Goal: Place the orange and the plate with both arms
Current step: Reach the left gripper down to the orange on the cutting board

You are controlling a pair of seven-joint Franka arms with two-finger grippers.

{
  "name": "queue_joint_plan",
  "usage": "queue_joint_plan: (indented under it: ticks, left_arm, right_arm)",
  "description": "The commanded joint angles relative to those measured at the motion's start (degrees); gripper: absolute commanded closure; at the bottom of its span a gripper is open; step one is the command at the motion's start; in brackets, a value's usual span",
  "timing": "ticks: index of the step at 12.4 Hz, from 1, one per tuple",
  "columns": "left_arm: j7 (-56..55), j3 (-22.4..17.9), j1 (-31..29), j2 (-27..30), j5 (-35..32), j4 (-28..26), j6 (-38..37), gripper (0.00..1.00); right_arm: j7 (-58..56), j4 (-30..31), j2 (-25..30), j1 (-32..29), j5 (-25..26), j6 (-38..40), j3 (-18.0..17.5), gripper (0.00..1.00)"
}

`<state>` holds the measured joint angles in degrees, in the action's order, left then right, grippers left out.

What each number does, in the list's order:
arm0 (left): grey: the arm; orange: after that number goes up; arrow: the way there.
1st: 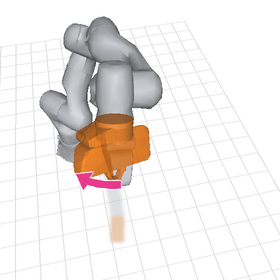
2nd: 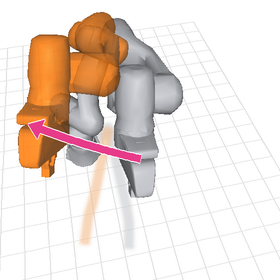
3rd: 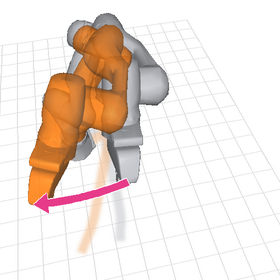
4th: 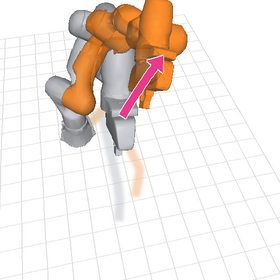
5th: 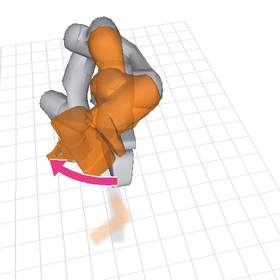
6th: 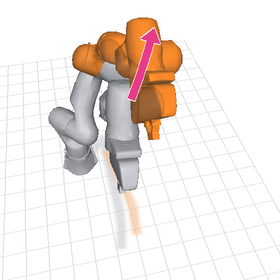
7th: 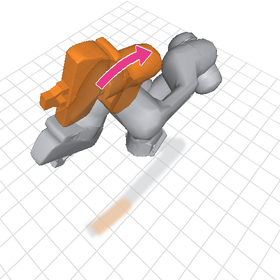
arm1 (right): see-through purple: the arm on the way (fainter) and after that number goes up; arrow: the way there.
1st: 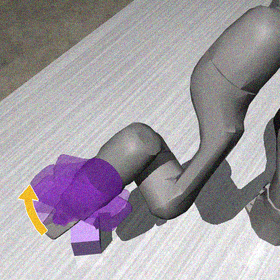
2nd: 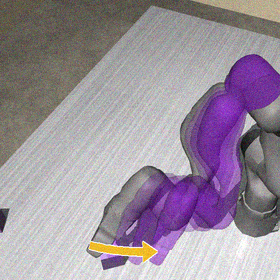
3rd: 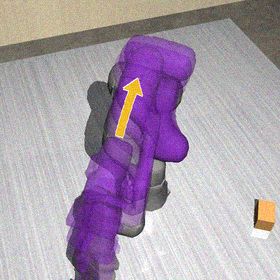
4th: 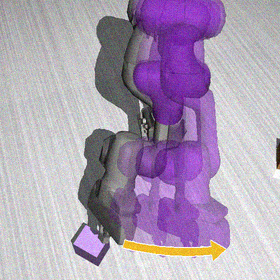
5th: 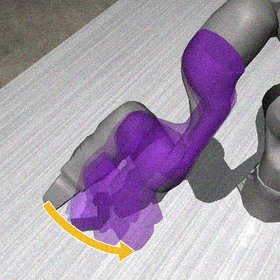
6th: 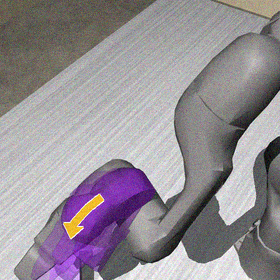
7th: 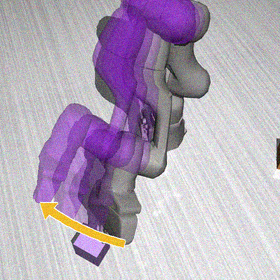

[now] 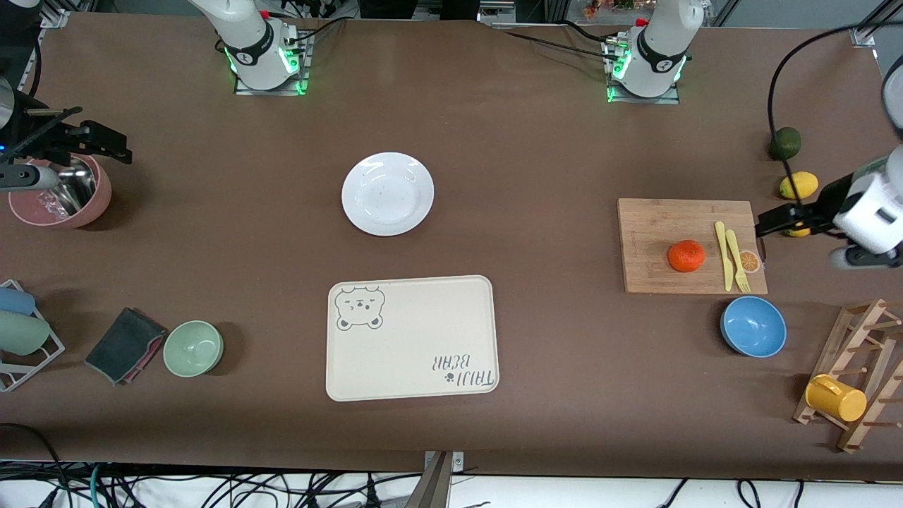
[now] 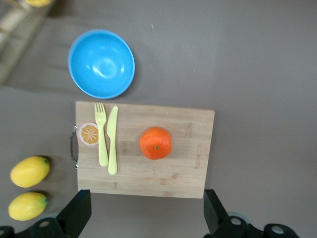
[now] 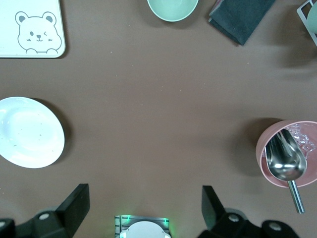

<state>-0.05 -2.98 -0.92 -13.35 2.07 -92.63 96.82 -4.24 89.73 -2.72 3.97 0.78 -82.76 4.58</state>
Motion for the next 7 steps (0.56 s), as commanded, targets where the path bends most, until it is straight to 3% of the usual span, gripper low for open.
queue_joint_plan:
  ticks: [1,7]
  left_arm:
    - [1.1,0.5,0.1,-3.2,-1.5,-1.4,-0.5,0.00]
    - [1.0,1.4,-0.6,-2.7,-1.8,-22.9,26.9,0.00]
  right_arm:
    - [0.4,-1.3,-0.4,0.0,-0.2,0.3,-0.1,0.00]
    - [0.6,-1.2,-0.4,0.2,-0.2,0.3,-0.2,0.00]
